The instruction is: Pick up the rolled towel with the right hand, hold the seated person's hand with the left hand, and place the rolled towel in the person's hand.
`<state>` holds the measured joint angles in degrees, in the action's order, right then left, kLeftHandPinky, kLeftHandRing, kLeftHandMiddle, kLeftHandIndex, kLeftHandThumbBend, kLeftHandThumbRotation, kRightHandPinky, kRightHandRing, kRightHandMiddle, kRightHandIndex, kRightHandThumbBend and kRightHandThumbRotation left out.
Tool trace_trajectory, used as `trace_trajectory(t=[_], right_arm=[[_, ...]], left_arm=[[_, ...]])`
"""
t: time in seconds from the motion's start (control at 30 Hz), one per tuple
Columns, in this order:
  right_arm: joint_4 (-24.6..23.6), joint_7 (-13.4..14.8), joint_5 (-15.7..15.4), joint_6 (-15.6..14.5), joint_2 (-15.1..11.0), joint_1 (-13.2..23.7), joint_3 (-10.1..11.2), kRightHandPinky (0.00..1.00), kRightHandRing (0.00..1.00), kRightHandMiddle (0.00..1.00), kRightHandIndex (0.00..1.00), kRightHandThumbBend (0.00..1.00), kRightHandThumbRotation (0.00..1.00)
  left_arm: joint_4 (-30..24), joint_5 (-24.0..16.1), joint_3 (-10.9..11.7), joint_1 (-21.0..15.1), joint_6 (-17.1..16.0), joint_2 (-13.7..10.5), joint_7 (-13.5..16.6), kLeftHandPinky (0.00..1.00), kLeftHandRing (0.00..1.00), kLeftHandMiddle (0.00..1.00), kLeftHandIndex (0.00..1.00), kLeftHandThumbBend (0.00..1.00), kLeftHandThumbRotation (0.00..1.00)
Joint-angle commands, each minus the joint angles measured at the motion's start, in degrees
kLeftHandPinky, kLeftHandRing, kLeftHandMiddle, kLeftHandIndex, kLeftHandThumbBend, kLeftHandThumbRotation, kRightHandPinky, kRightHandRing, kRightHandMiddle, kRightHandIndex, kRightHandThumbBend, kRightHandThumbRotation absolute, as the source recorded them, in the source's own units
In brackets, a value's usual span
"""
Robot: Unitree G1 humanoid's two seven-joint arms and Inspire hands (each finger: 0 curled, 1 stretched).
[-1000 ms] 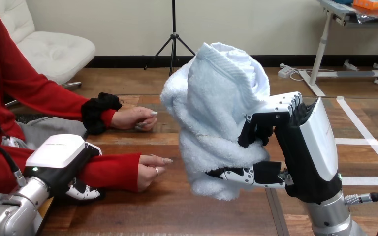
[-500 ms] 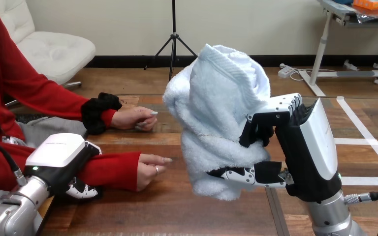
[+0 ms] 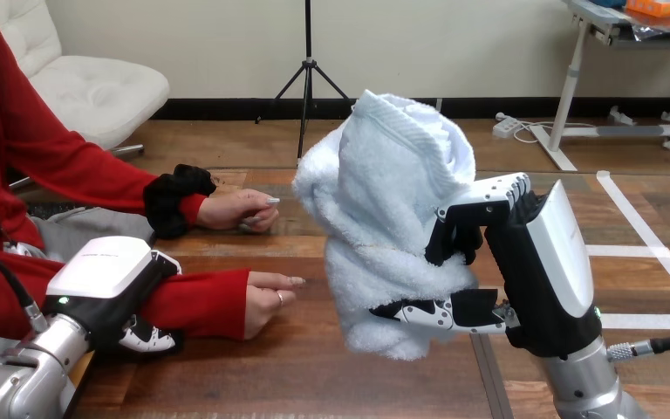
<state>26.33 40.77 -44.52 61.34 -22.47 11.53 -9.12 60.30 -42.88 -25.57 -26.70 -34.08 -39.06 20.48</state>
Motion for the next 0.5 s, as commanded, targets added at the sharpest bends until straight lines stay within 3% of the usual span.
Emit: trace_trajectory(t=[0.0, 0.47], right_arm=[[2.4, 0.6, 2.2, 1.1, 0.5, 6.6, 1.1, 0.04, 0.07, 0.12, 0.10, 0.81, 0.00], [10.2, 0.4, 2.3, 3.9, 0.3, 10.0, 0.5, 0.04, 0.08, 0.12, 0.11, 0.82, 0.00]], left_arm=[[-4.7, 2.1, 1.7, 0.2, -1.8, 0.1, 0.5, 0.38, 0.38, 0.42, 0.44, 0.81, 0.03], [-11.3, 4.3, 4.3, 3.4, -2.5, -1.0, -0.4, 0.38, 0.39, 0.42, 0.44, 0.80, 0.02]])
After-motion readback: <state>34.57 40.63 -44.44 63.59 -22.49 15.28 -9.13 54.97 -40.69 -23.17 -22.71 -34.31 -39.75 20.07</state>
